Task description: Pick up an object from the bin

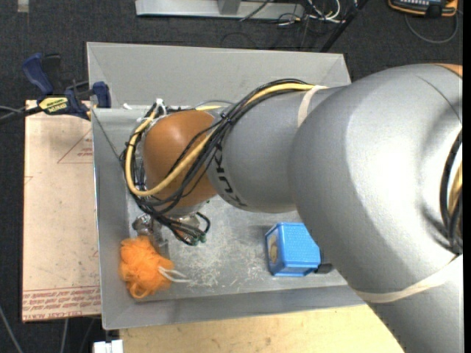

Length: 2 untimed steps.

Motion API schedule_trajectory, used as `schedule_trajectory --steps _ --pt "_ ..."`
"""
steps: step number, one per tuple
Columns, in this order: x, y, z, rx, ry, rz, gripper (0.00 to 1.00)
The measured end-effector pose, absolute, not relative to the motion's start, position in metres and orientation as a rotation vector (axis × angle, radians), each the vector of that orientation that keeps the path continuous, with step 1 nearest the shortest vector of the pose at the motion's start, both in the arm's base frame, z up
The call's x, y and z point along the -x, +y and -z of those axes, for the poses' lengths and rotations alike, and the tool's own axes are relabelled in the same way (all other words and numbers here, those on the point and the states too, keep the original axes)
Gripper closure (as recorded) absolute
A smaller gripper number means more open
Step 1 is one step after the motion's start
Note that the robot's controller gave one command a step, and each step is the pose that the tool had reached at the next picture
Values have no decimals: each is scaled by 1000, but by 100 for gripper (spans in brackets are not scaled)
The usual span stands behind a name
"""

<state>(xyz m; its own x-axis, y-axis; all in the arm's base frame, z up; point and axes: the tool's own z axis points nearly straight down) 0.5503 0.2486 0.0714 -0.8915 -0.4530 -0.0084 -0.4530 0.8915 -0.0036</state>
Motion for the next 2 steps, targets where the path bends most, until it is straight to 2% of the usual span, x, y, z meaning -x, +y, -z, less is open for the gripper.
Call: schedule_trajectory --steps 2 --pt "-550 248 -75 728 3051 3 100"
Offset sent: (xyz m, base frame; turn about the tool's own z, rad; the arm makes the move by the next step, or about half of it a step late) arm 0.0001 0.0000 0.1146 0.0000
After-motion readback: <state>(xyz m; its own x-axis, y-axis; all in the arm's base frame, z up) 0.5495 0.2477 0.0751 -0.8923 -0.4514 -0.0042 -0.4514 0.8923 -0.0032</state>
